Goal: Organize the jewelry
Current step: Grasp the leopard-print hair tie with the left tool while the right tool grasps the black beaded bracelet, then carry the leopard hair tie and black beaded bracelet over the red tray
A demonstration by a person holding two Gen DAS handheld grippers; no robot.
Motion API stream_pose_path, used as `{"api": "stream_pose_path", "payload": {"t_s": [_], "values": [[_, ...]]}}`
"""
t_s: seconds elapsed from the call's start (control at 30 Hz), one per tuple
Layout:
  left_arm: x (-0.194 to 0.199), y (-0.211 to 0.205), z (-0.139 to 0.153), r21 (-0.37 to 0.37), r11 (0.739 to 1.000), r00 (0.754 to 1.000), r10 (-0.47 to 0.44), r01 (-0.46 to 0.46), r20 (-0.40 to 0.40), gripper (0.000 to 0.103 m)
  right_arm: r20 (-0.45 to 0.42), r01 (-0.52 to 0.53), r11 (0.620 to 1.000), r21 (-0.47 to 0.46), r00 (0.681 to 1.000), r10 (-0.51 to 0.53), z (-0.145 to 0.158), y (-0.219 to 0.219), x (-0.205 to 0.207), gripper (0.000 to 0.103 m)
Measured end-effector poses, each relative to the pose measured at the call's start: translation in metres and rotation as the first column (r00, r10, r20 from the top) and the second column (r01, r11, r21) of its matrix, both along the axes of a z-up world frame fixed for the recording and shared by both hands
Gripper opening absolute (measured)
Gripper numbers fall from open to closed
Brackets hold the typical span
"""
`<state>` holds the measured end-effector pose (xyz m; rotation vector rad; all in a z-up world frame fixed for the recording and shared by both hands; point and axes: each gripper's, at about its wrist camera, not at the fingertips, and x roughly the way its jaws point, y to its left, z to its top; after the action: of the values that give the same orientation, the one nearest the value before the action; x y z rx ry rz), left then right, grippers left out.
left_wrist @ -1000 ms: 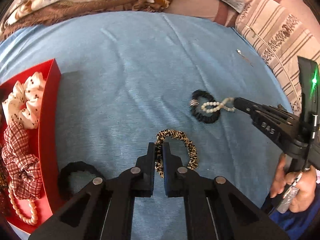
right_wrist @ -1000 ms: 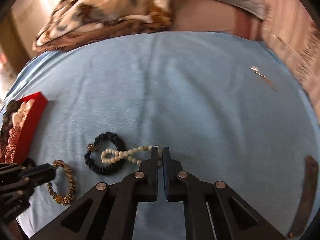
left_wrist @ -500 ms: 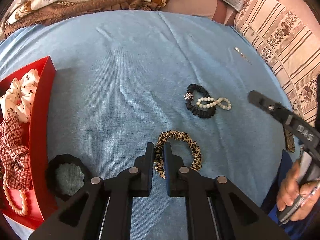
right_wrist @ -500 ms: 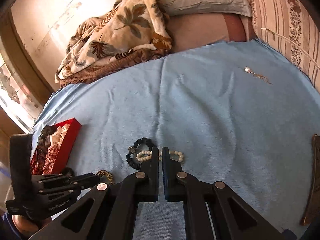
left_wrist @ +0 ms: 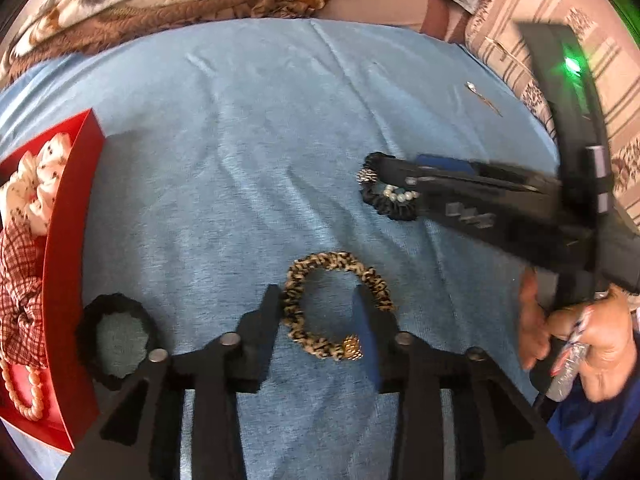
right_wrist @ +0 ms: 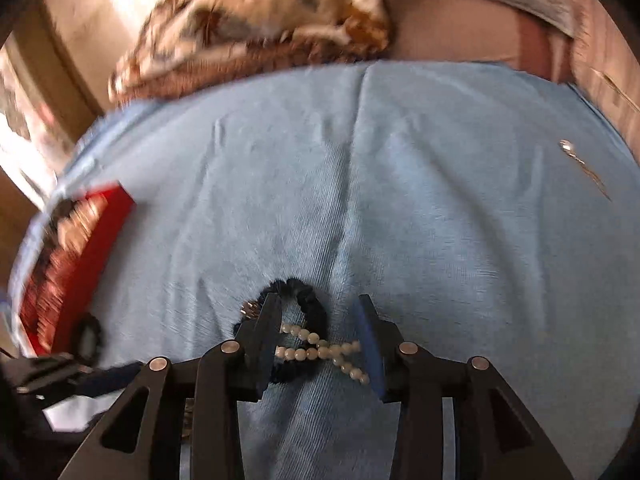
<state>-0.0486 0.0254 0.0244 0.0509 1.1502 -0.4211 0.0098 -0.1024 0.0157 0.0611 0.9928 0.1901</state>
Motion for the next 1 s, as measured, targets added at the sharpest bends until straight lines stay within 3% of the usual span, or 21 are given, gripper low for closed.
{"api": "stream_pose_path", "payload": {"t_s": [0.07,0.1,0.13,0.2,0.3,0.43,0.57,0.7,1.0], "values": [[-0.003,-0.008,0.000,0.037,0.999,0.999,-0.008,0.007,0.033,0.036,0.024,-0.018,0.998,-0.055,1.000,0.020,0.000,0.009,0.001,0.032],[-0.003,-0.011,0.000,0.042,0.999,0.999,-0.009,0.007,0.041,0.031,0.028,-0.020,0.999,-0.046,0.999,0.022,0.001,0.010,0.001,0.011],[-0.003,-0.012,0.002,0.037,0.999,0.999,-0.008,0.007,0.046,0.009,0.026,-0.020,1.000,-0.017,0.999,0.021,0.002,0.007,0.002,0.008],[-0.003,-0.011,0.005,-0.007,1.000,1.000,-0.012,0.012,0.012,0.005,0.039,0.001,0.998,0.068,0.999,-0.004,0.008,-0.002,-0.001,0.008],[-0.011,-0.004,0.018,-0.028,1.000,0.999,0.008,-0.007,0.045,0.005,0.094,0.037,0.977,0.212,0.994,-0.058,0.030,-0.018,-0.013,0.009],[-0.025,0.009,0.045,-0.095,0.995,0.997,0.029,-0.022,0.076,0.005,0.141,0.054,0.897,0.438,0.982,-0.128,0.054,-0.046,-0.037,0.009],[-0.043,0.023,0.068,-0.140,0.990,0.993,0.044,-0.028,0.113,0.005,0.122,0.048,0.786,0.616,0.980,-0.155,0.052,-0.065,-0.060,0.009],[-0.058,0.035,0.081,-0.149,0.988,0.988,0.057,-0.035,0.146,0.005,0.094,0.076,0.786,0.613,0.981,-0.169,0.049,-0.062,-0.077,0.009],[-0.078,0.091,0.099,-0.148,0.980,0.965,0.159,-0.130,0.208,0.006,0.080,0.052,0.846,0.531,0.991,-0.111,0.041,-0.021,-0.111,0.009]]}}
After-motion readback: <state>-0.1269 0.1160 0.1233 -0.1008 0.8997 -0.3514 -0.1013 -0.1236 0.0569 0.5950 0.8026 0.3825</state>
